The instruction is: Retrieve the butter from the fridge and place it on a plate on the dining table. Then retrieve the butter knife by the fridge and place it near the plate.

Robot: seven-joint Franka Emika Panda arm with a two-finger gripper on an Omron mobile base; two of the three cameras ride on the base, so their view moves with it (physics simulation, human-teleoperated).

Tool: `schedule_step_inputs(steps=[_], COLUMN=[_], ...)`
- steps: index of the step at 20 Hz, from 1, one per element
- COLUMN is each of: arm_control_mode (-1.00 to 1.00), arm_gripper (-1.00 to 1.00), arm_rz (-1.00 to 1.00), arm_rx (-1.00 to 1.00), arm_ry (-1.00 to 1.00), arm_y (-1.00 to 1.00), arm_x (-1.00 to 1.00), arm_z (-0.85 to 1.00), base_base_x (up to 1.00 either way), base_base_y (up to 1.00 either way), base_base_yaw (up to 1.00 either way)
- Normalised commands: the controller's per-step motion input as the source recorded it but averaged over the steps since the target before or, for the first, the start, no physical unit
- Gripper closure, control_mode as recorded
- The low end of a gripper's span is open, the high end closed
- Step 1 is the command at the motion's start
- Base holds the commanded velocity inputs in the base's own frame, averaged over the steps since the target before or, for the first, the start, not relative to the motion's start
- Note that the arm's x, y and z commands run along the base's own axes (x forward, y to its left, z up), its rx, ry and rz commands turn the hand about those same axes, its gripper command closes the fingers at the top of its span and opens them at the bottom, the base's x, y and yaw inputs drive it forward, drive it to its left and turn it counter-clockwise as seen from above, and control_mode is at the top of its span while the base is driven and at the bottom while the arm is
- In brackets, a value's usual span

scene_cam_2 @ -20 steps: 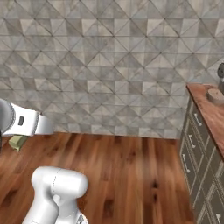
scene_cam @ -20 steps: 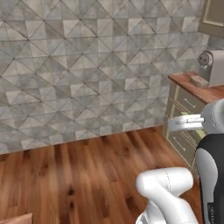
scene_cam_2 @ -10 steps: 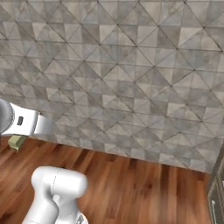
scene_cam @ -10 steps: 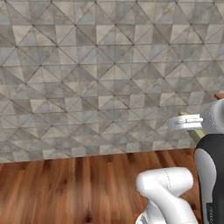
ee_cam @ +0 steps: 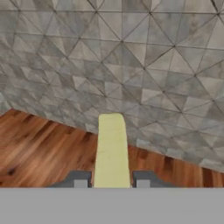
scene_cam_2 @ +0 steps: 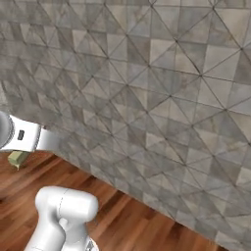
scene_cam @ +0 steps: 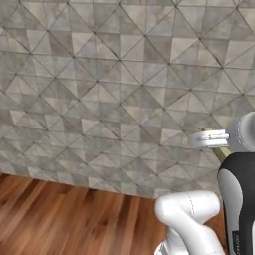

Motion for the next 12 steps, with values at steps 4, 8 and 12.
schedule_step_inputs(steps=[4,8,12], arm_control_mode=[1.00,1.00,1.00], arm_gripper=[1.00,1.00,1.00], arm_rz=[0.00,0.00,0.00], arm_rx=[0.00,0.00,0.00], arm_ry=[0.00,0.00,0.00], arm_y=[0.00,0.00,0.00], arm_x=[0.00,0.00,0.00], arm_z=[0.00,0.00,0.00], base_base_x=[1.00,0.92,0.85], base_base_y=[0.00,0.00,0.00], base_base_yaw=[0.67,0.76,0.79])
